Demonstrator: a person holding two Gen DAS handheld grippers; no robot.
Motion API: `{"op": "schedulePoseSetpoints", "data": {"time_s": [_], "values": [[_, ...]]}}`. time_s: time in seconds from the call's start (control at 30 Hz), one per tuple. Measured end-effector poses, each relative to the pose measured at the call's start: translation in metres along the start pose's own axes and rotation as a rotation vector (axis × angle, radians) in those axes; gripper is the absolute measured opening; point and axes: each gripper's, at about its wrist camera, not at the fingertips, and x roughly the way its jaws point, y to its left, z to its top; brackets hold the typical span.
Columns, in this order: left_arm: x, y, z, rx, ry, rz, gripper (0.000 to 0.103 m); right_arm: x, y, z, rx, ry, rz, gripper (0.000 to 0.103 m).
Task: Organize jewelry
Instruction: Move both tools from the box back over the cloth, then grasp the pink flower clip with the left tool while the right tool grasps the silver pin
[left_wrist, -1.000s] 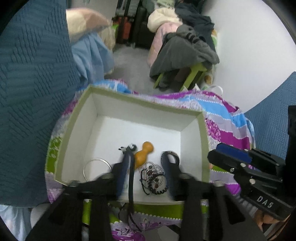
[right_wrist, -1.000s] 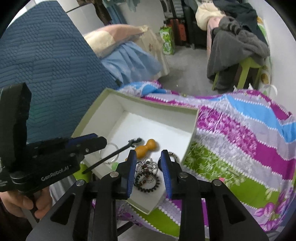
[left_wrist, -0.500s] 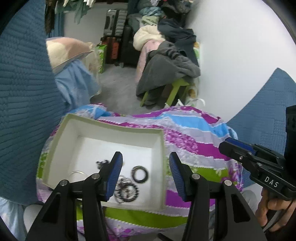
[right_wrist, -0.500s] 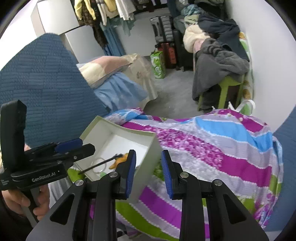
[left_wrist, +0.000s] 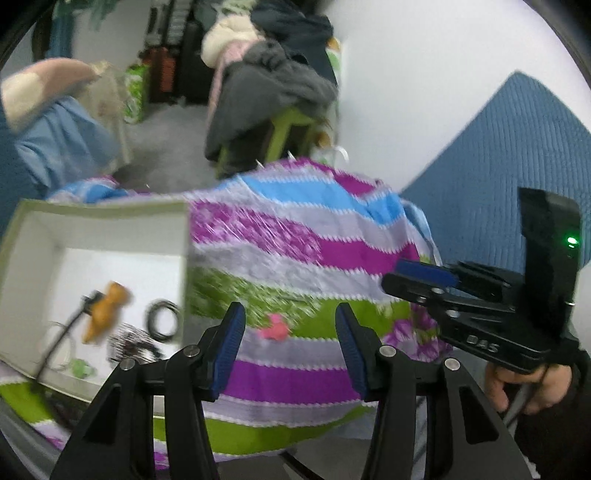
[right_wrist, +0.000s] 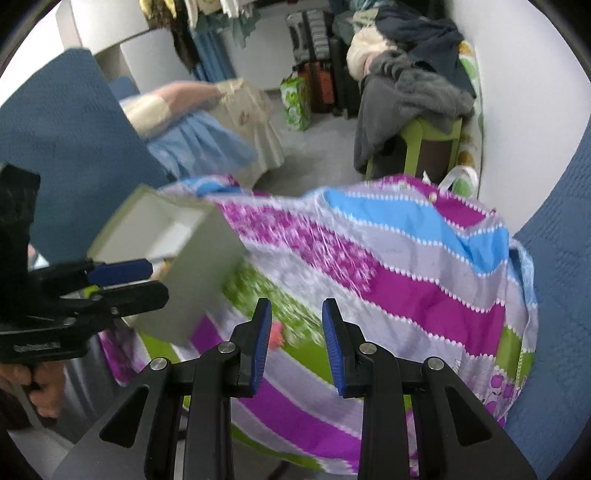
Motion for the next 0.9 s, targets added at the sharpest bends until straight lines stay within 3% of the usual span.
{"op": "schedulePoseSetpoints", "data": {"time_s": [0.17,0.33,0.47,0.9], "values": [[0.045,-0.005,-0.016,-0.008,0.109,0.008,0.050,0.035,-0.023,-0.017,-0.024,0.070,0.057,0.026],[0.080,-0.002,-0.029,-0.032,0.162,0.020,0.050,0.071,-0.032,-0.025,-0.066,0.119,0.135,0.025],[0.101,0.006,-0.032,-0.051,0.186,0.044,0.050,0.100,-0.032,-0.024,-0.122,0.157,0.163,0.019],[0.137,0.023,-0.032,-0.062,0.208,0.083,0.050,0.147,-0.017,-0.017,-0.304,0.196,0.230,0.012]]}}
